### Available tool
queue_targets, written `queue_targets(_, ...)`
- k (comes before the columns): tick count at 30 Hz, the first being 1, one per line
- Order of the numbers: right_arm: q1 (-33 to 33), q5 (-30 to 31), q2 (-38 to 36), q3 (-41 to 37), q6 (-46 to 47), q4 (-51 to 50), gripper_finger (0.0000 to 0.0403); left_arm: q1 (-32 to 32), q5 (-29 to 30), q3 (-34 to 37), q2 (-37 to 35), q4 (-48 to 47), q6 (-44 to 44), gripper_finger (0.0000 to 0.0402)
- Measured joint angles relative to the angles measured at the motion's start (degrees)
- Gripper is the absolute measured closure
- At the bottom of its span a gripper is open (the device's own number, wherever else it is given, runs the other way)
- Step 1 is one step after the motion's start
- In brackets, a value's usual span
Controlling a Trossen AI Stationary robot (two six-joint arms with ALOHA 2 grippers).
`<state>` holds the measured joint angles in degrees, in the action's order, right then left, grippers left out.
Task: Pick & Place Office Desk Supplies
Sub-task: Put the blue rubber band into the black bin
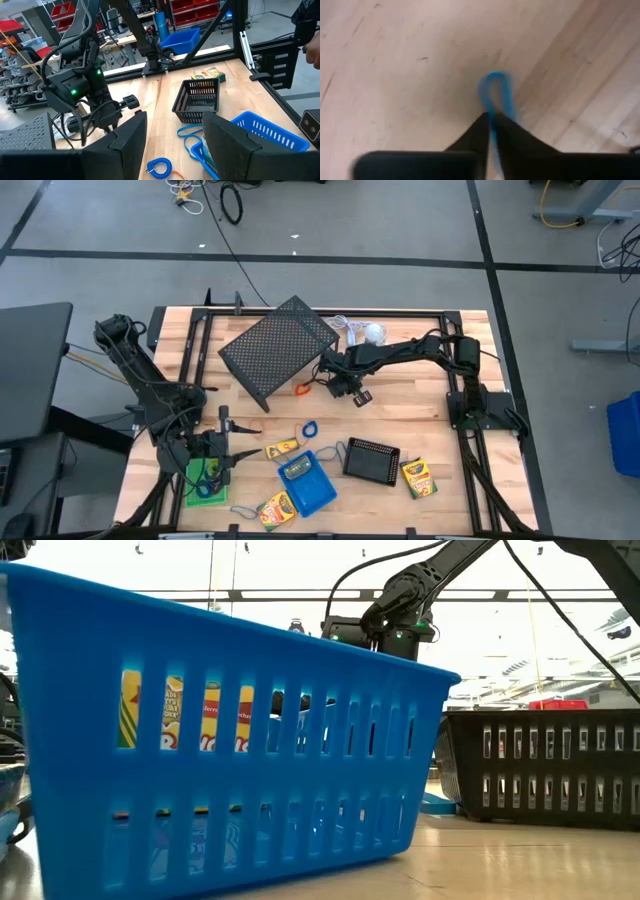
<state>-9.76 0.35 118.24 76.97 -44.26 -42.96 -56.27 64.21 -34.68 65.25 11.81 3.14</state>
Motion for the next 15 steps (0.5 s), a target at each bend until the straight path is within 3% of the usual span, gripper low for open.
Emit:
queue_targets(10, 3.3, 5.6, -1.7, -0.2, 1.7, -1.6, 0.0401, 0.0, 0.0, 0.0, 0.0, 0.0, 0.0, 0.0200)
queue_targets(15, 6.8, 3.9, -4.9, 0.0, 3.7, -5.4, 0.0401, 0.0, 0.0, 0.0, 0.0, 0.0, 0.0, 0.0200)
